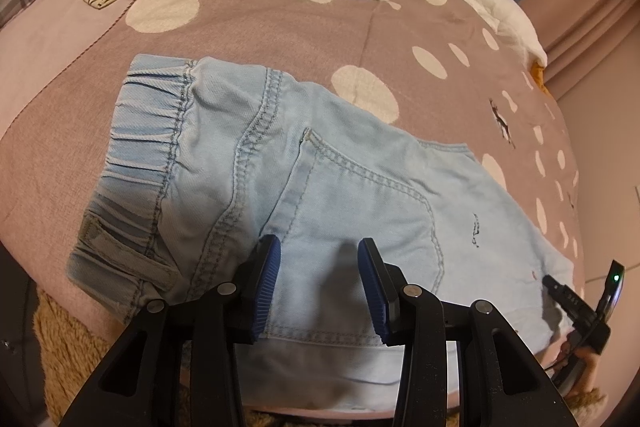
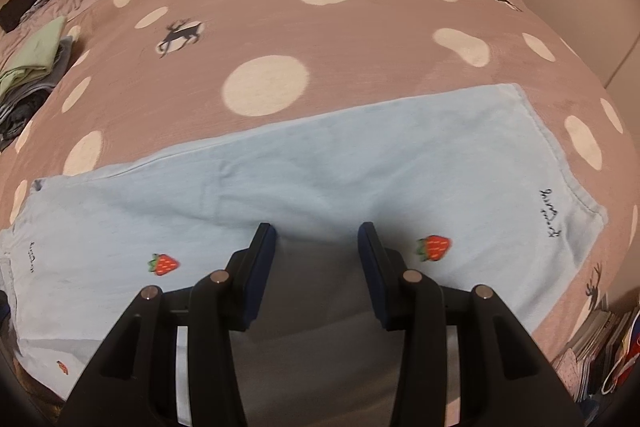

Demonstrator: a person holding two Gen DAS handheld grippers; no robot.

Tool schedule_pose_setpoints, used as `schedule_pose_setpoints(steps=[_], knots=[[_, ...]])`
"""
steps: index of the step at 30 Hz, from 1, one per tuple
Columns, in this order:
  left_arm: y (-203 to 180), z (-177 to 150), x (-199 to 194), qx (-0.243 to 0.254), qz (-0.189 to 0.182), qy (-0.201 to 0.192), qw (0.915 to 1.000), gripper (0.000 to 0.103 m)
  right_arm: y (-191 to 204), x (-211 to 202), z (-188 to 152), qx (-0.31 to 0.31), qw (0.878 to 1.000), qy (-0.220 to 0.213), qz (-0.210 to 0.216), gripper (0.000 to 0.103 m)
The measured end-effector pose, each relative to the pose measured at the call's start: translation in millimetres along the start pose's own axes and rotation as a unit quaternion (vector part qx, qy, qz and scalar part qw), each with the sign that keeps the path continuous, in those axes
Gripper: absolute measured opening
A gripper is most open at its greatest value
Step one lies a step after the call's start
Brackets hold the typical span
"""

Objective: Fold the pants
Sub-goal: 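Move the right gripper to the stacked leg hems and grasp them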

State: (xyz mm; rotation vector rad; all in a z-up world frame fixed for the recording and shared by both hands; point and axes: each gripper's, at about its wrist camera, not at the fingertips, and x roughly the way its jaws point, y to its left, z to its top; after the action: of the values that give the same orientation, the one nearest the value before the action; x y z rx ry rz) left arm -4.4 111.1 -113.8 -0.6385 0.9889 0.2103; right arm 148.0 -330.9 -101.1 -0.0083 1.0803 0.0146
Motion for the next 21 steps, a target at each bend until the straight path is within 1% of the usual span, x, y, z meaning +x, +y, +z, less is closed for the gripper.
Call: schedule_pose_setpoints(steps=[5, 8, 10, 12, 14, 15, 17, 19, 21], knots=[[-1.7, 0.1, 0.1, 0.001, 0.006, 0.000, 1.0000, 0.042, -18.5, -0.1, 0.7, 0.015, 1.000, -0.003, -0.018, 0.042], [-2.9, 0.0, 0.1, 0.002, 0.010, 0.000, 0.9999, 0.042, -28.1, -0.6, 0.5, 0.027, 1.000, -0.003, -0.006, 0.042], [-3.8, -0.3, -0.2, 0.003, 0.013, 0.000, 0.9999, 0.042, -32.4, -1.4, 0.4, 0.031, 0.999, -0.005, -0.010, 0.042], [-4.1, -0.2, -0.5, 0.003, 0.015, 0.000, 0.9999, 0.042, -36.8, -1.9, 0.2, 0.031, 0.999, -0.008, -0.029, 0.042], [-5.4, -0.2, -0.3, 0.004, 0.018, 0.000, 0.9998, 0.042, -42.5, -1.3, 0.5, 0.029, 0.998, -0.010, -0.058, 0.044], [-6.0, 0.2, -0.1, 0.005, 0.019, 0.000, 0.9998, 0.042, -48.6, -0.7, 0.6, 0.029, 0.997, -0.013, -0.073, 0.048], [-7.3, 0.9, 0.4, 0.006, 0.021, 0.003, 0.9998, 0.042, -59.1, 1.0, 1.6, 0.038, 0.997, -0.015, -0.070, 0.049], [-8.4, 2.4, 0.5, 0.005, 0.024, 0.008, 0.9997, 0.042, -71.6, 1.1, 2.8, 0.052, 0.997, -0.014, -0.056, 0.049], [-12.3, 4.4, 0.4, 0.010, 0.035, 0.016, 0.9992, 0.042, -80.5, 0.0, 4.4, 0.056, 0.996, -0.016, -0.067, 0.049]])
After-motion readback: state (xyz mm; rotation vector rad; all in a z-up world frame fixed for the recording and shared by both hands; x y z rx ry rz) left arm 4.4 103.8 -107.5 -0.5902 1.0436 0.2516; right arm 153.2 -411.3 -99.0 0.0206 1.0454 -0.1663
